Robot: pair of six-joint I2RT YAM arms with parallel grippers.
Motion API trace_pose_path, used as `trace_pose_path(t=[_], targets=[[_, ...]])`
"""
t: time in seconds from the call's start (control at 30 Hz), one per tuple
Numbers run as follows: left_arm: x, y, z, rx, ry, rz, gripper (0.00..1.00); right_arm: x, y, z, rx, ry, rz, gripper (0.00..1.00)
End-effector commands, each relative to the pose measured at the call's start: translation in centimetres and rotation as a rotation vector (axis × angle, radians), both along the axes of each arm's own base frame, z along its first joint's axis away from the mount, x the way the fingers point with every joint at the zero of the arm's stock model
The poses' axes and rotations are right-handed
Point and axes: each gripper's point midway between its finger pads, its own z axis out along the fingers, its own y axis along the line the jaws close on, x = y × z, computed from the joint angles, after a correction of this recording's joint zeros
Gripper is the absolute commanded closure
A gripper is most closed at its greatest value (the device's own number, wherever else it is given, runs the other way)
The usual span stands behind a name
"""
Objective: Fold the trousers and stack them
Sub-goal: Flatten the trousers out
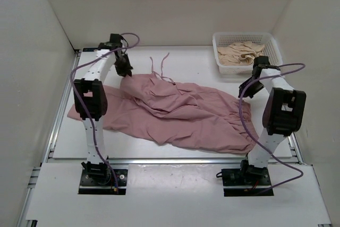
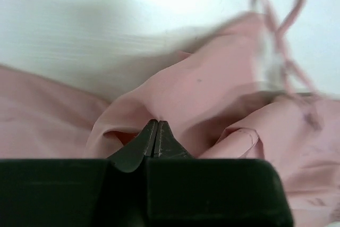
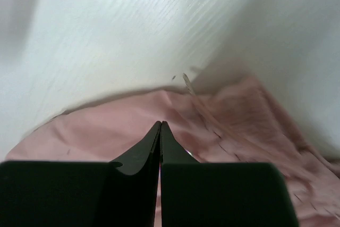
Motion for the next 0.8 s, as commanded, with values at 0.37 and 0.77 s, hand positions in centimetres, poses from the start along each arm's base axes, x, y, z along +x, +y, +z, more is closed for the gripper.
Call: trace_pose_path(t=[0.37, 0.77], targets=[[-6.0, 3.3, 15.7, -0.07, -0.333, 0.153, 0.89, -2.3, 0.5, 4.8, -0.042, -0.157, 0.13, 0.89], [-5.9, 3.1, 15.4, -0.071, -0.336, 0.166, 0.89, 0.7, 1.7, 2.3, 0.004, -0.083, 0.134, 0.45]])
